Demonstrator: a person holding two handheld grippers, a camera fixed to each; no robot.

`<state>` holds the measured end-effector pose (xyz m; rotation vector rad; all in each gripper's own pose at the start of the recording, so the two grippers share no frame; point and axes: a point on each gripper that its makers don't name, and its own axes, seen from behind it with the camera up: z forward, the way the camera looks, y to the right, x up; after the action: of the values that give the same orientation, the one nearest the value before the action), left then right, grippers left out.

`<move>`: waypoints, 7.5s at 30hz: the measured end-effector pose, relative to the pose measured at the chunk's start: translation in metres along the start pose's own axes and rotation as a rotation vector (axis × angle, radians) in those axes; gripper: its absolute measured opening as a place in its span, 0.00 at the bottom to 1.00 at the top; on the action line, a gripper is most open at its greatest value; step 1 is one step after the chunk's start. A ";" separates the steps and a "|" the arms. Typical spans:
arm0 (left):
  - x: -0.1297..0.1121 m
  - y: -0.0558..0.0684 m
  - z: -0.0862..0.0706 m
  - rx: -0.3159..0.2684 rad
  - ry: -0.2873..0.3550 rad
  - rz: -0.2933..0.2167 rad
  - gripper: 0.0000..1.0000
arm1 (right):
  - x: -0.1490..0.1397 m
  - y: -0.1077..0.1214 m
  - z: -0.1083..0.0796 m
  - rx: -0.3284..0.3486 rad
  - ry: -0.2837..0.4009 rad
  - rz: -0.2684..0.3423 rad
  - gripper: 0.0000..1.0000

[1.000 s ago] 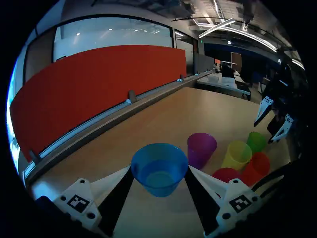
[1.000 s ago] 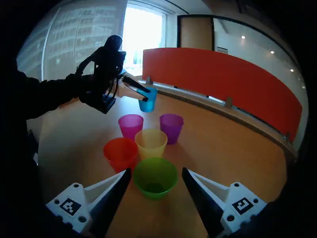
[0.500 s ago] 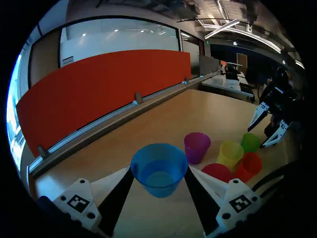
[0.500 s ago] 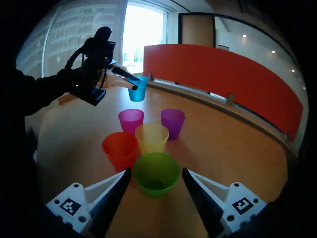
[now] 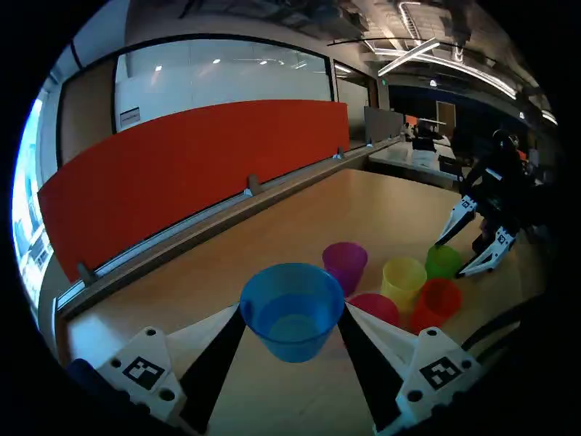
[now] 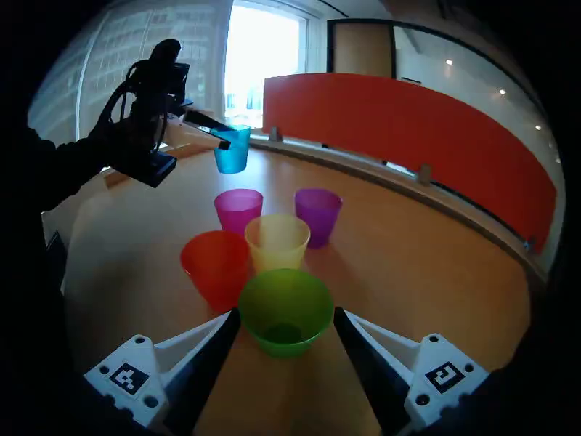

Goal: Pour water

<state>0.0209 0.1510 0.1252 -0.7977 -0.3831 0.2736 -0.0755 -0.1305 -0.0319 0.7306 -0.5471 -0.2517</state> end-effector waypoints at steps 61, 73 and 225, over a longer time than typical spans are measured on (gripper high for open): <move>-0.048 0.035 -0.094 0.166 0.060 -0.119 0.86 | 0.044 -0.001 -0.005 -0.065 0.199 0.052 0.90; -0.041 0.057 -0.107 0.159 0.093 -0.107 0.86 | 0.081 -0.023 -0.026 -0.073 0.294 0.018 0.90; 0.024 0.121 -0.136 0.254 0.129 0.721 0.86 | 0.124 -0.211 0.041 0.277 0.367 -0.108 0.91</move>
<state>0.0899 0.1540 -0.0447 -0.6737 0.0777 0.9201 -0.0013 -0.3556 -0.1048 1.0505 -0.1931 -0.1374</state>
